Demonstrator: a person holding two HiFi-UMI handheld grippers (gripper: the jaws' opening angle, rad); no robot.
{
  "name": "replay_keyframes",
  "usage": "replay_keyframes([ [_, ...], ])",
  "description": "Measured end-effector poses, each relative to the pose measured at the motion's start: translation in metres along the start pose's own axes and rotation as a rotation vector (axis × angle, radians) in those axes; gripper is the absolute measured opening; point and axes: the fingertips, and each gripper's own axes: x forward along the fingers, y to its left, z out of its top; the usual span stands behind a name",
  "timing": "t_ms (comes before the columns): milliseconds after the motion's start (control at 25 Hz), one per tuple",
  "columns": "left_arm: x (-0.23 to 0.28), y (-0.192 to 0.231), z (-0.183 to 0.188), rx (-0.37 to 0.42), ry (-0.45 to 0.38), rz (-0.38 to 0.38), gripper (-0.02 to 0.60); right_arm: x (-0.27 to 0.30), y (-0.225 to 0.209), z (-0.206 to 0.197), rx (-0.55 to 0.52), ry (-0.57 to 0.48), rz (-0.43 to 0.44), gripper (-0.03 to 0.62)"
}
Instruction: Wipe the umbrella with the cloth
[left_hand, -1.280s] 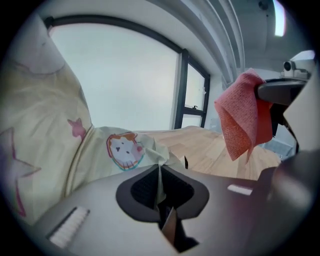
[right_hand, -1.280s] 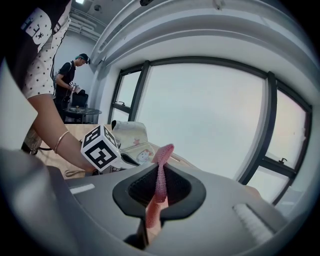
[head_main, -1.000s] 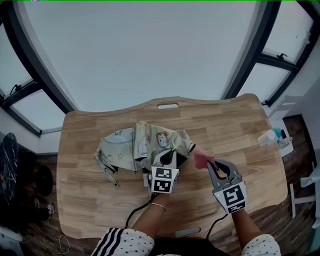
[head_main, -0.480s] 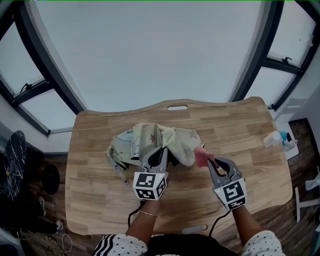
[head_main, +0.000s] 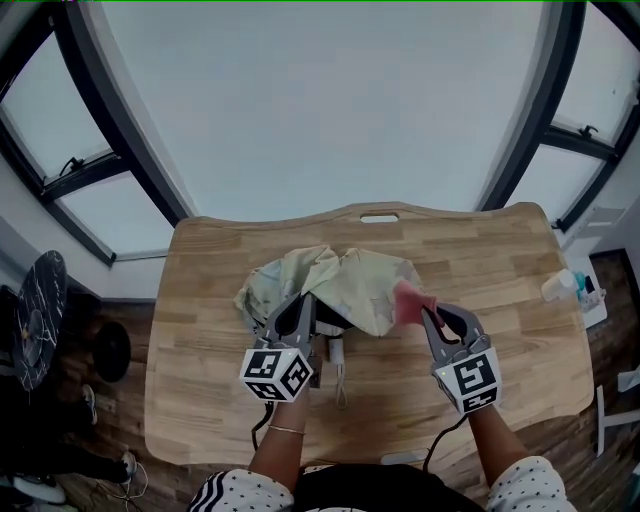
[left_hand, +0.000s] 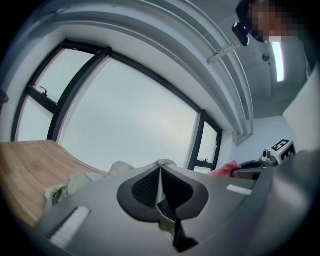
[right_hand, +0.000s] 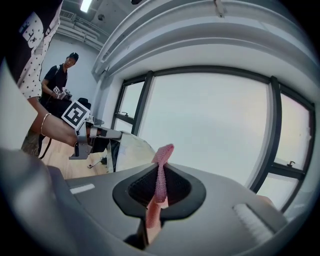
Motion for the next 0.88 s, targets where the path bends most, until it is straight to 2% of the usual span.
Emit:
replay_keyframes([
  [280,-0.026,0.058,0.003,-0.198,-0.078,0.061,-0.002,0.023,0.010,0.031,-0.019,-0.045,0.009,0.028],
  [520,-0.042,0.100,-0.018,-0.357,-0.086,0.112,-0.002,0.046,0.016,0.067,-0.083,-0.089,0.011,0.028],
  [720,-0.047,0.113,-0.033,-0.405,-0.064,0.096,-0.002,0.073,0.028,0.099,-0.188,-0.126,0.023,0.026],
  [880,-0.048,0.113,-0.044,-0.412,-0.039,0.089,-0.002,0.105,0.046,0.101,-0.330,-0.091,0.073,0.026],
])
